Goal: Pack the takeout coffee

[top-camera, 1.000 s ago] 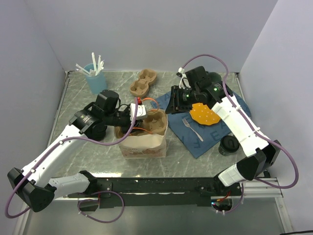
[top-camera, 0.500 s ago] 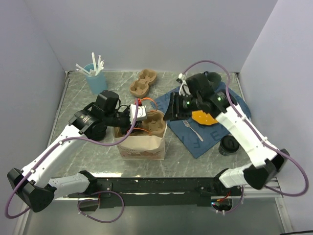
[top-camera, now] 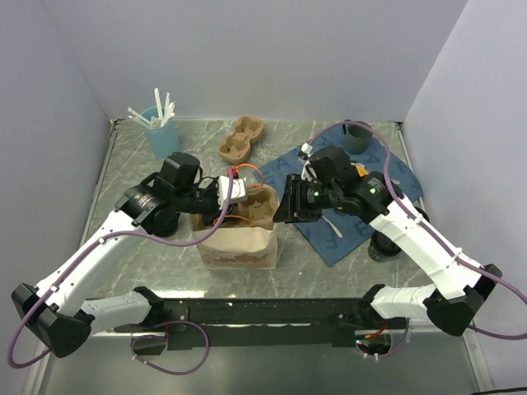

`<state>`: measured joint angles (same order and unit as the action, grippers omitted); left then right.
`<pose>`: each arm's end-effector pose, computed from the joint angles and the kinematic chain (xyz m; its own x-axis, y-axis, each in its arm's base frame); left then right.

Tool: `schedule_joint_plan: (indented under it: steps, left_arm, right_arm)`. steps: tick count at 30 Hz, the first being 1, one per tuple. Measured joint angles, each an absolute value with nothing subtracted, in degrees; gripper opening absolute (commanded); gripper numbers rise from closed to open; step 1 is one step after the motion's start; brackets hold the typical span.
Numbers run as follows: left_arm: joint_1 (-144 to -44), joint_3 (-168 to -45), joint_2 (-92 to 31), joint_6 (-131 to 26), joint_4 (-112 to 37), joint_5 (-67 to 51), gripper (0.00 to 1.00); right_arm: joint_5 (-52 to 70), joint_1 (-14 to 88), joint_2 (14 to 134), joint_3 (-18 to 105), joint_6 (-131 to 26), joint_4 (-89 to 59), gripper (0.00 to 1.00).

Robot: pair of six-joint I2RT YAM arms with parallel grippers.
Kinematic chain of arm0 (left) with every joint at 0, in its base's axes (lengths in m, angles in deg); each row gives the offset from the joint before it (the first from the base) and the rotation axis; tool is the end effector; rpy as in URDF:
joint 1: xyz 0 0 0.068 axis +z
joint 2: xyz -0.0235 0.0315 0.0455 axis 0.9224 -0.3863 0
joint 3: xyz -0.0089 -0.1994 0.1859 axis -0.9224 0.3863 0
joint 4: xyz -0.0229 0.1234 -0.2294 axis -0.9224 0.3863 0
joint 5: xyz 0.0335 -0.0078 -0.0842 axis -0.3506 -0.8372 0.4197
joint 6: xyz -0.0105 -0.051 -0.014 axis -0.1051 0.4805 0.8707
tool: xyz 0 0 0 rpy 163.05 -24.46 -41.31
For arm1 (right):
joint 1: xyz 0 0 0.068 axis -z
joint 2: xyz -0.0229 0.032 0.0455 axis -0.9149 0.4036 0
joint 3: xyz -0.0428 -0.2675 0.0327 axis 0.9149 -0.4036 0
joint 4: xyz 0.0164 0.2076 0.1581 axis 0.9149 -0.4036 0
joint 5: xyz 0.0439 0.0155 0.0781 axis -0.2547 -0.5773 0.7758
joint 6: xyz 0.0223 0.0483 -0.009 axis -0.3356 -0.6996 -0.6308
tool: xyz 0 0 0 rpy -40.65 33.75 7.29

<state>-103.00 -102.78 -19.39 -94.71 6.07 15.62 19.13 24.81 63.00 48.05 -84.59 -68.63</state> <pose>0.1737 -0.1483 0.3655 0.0010 0.5312 -0.8472 0.9717 0.1997 0.1264 0.1714 0.1653 0.3882 -0.9081 0.0019 -0.4188 -0.2826 0.7352 0.6162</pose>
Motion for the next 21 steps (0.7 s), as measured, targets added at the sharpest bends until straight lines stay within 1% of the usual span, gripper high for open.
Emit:
schedule_joint_plan:
  steps: [4,10,21]
  left_arm:
    - [-103.0,-102.78,-19.01,-94.69,6.48,15.47,0.27]
    - [-103.0,-102.95,-18.45,-94.69,7.58,14.09,0.26]
    - [-103.22,-104.94,-17.92,-94.45,9.98,11.57,0.25]
  right_arm:
    - [17.57,22.71,64.96,48.36,-86.56,-69.26,0.37]
    - [16.7,21.36,65.79,48.43,-87.3,-69.55,0.28]
    - [15.59,21.27,66.12,49.48,-82.5,-71.14,0.28]
